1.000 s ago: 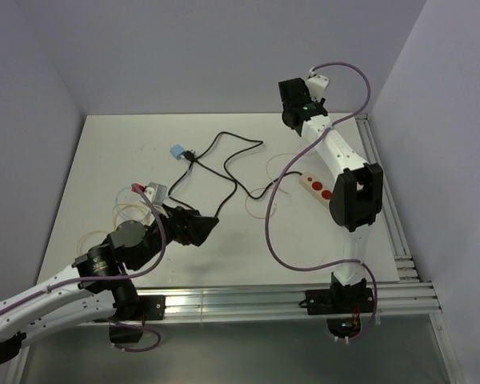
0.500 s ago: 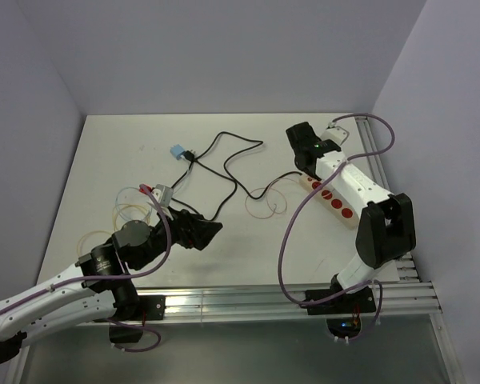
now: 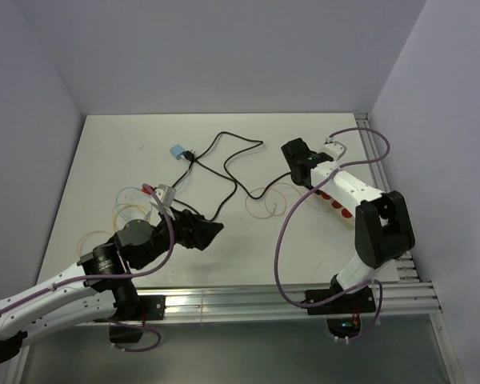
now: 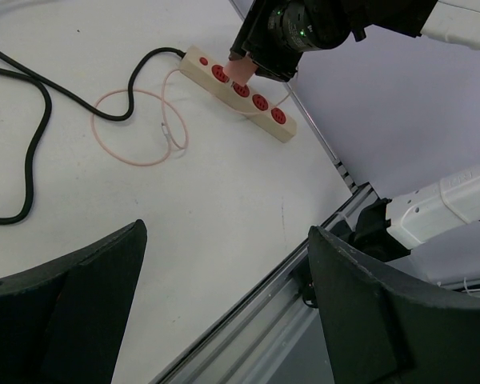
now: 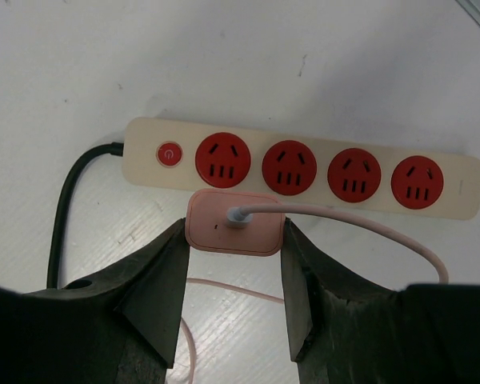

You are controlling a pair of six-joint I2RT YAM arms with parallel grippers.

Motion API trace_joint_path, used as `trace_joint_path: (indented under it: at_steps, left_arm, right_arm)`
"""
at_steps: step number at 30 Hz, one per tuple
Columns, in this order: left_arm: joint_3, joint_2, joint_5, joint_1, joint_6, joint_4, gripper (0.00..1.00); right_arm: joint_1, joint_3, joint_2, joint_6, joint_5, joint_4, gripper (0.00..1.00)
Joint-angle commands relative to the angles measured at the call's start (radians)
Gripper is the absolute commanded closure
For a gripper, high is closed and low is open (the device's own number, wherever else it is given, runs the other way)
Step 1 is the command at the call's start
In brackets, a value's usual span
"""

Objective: Insert the plug

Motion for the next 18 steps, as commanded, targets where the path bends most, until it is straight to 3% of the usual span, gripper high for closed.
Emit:
trace_joint_path:
  at_steps: [1,18]
  left_arm:
    - [0.006,0.001,0.013,0.007,0.015,0.029,0.13]
    - [0.001,0.007,0.021,0.021,0.028,0.031,0.13]
  right_arm:
    - [-0.003,0.053,0.024,0.063,0.103,0.010,1.00]
    - [-0.047,0.123,0.142,0.080,0.134,-0.006,1.00]
